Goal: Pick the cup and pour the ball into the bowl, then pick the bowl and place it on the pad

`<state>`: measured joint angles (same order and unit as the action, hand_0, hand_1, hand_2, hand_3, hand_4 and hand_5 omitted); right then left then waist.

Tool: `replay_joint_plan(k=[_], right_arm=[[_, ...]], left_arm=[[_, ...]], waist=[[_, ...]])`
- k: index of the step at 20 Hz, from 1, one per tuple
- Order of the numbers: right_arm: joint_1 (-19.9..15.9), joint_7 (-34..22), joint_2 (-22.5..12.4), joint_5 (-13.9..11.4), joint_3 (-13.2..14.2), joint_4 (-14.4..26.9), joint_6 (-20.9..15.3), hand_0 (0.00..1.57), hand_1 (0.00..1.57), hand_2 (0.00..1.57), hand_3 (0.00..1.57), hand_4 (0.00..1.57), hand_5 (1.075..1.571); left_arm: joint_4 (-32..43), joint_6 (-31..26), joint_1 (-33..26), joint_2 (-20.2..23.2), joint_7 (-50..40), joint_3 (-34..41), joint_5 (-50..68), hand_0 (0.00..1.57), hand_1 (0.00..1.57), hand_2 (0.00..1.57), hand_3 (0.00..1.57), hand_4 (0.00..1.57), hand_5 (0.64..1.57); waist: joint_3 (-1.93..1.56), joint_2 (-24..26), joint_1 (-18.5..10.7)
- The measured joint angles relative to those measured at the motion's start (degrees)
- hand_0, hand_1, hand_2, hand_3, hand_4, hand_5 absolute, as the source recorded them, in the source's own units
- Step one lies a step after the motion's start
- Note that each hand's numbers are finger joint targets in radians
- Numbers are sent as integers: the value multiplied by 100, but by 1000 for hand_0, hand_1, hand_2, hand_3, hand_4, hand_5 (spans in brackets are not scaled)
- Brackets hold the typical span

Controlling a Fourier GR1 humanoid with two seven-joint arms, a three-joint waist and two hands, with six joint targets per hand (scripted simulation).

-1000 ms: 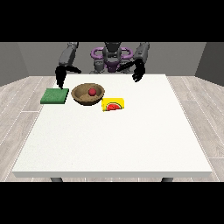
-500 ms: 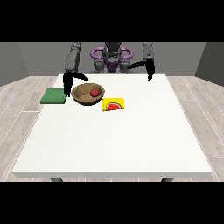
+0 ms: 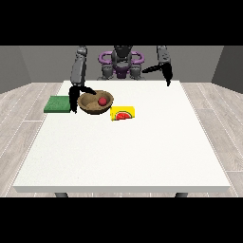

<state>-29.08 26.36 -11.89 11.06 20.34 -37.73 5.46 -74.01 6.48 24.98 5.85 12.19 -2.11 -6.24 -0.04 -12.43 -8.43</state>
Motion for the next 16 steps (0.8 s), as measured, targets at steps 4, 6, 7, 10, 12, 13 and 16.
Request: replay_joint_plan(k=[4,6,7,10,12,13,16], right_arm=[[-72,352,39,-7,-21,349,37,0,0,0,0,395,1570],[-87,368,12,129,123,428,5,785,785,391,0,437,1533],[-51,350,-1,161,193,464,-137,1453,1453,1571,0,468,1512],[118,444,-34,-20,130,391,-654,1571,1571,1571,1506,893,1526],[279,554,-79,-281,-1,282,-1154,1571,1571,1571,1514,936,1549],[354,604,-101,-389,-56,217,-1382,1571,1571,1571,1562,938,1558],[496,447,-237,-735,-229,105,-2037,1571,1571,1571,1383,910,1563]], left_arm=[[-185,-126,-130,56,61,23,15,0,0,0,0,0,1565],[-305,-186,-92,105,36,39,38,0,0,0,0,0,1569],[-349,-205,-132,102,25,21,44,0,0,0,0,80,1571],[-483,-275,-37,102,-37,-24,69,0,0,0,0,519,1557],[-537,-322,38,84,-45,-70,79,0,0,0,0,597,1544],[-559,-321,71,65,-40,-97,65,0,0,0,0,655,1531],[-538,-428,88,67,-28,-158,82,0,0,0,0,824,1497]], waist=[[14,-58,-26],[61,-126,-82],[90,-99,-119],[179,-122,-305],[230,-157,-458],[244,-180,-524],[259,-154,-693]])
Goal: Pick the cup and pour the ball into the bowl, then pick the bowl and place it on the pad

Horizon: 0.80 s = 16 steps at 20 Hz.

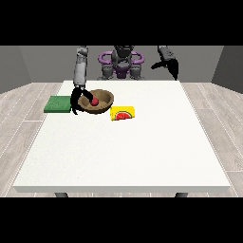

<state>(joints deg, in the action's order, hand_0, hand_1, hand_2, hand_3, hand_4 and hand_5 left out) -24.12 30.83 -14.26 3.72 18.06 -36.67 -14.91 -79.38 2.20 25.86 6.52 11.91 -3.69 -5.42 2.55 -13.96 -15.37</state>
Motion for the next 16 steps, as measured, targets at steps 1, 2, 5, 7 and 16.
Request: replay_joint_plan(k=[1,2,5,7,16], right_arm=[[0,-180,-80,-133,-75,-6,-178,1571,1571,1571,1256,898,1566],[-35,-409,-171,-221,-118,19,-302,1571,1571,1571,1179,892,1567],[-123,-1225,-284,-477,-325,81,-596,1571,1571,1571,945,844,1563],[-225,-1925,-342,-618,-497,77,-649,1571,1571,1571,966,821,1564],[-694,-3992,-791,-858,-951,-350,-22,1571,1571,1571,728,777,1571]], left_arm=[[53,-31,-3,-3,-9,2,21,0,0,0,0,898,1466],[79,-58,26,7,-69,16,43,0,0,0,0,934,1436],[282,-102,-25,22,-107,118,127,0,0,0,0,973,1423],[515,-141,-173,48,-49,233,207,0,0,0,0,989,1419],[1211,-168,-742,340,144,799,412,0,0,0,0,997,1414]], waist=[[-7,46,-22],[-25,90,-49],[-101,356,0],[-155,637,139],[-239,1575,1025]])
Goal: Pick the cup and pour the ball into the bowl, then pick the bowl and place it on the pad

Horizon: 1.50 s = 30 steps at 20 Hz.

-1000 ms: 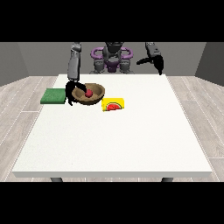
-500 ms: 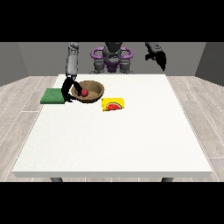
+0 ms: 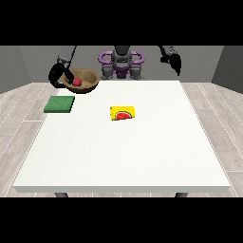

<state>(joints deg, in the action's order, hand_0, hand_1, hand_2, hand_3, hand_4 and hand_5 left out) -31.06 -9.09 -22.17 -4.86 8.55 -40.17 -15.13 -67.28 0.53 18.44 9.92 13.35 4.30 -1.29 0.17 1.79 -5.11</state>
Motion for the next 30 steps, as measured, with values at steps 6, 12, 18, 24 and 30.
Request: replay_joint_plan(k=[6,12,18,24,30], right_arm=[[-49,-345,-159,91,103,-370,282,1571,1571,1571,728,777,1571],[108,121,-649,172,425,-242,564,1571,1571,1571,0,919,1571],[282,795,-1005,402,831,-136,720,1571,1571,1571,0,801,1568],[203,1105,-953,472,991,-50,576,1571,1571,1571,0,747,1566],[38,1124,-1316,570,1326,295,429,1087,1087,1226,1164,0,1523]], left_arm=[[158,-34,-148,51,371,202,50,0,0,0,0,1096,1448],[-7,-458,47,511,283,624,450,0,0,0,0,1324,1546],[267,-1316,250,1691,494,1690,1270,0,0,0,0,1281,1571],[849,-2052,321,2498,768,2324,1749,0,0,0,0,1193,1557],[1039,-2320,320,2762,1016,2534,1896,0,0,0,0,1179,1552]], waist=[[-13,-167,240],[-16,-524,105],[-19,-1034,-26],[-17,-1347,-80],[-18,-1653,-107]])
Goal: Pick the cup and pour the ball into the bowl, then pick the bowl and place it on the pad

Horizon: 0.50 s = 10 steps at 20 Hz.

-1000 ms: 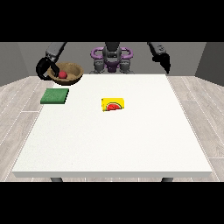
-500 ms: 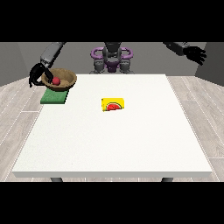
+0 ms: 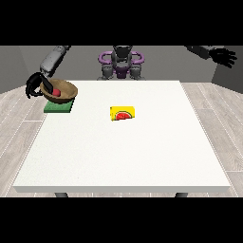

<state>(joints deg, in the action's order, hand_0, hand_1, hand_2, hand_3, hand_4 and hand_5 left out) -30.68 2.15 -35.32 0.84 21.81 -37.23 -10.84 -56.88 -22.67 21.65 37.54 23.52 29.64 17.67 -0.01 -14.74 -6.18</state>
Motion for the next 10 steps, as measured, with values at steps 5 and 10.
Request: replay_joint_plan(k=[5,10], right_arm=[[-172,32,-138,41,78,385,149,0,0,425,649,0,1460],[-324,-150,-184,42,28,537,304,0,0,0,0,0,1361]], left_arm=[[-26,-28,42,97,-53,38,71,0,0,0,0,1180,1551],[-80,-42,-6,38,-204,-104,35,0,0,0,0,1007,1569]], waist=[[-2,-114,-20],[-2,146,-40]])
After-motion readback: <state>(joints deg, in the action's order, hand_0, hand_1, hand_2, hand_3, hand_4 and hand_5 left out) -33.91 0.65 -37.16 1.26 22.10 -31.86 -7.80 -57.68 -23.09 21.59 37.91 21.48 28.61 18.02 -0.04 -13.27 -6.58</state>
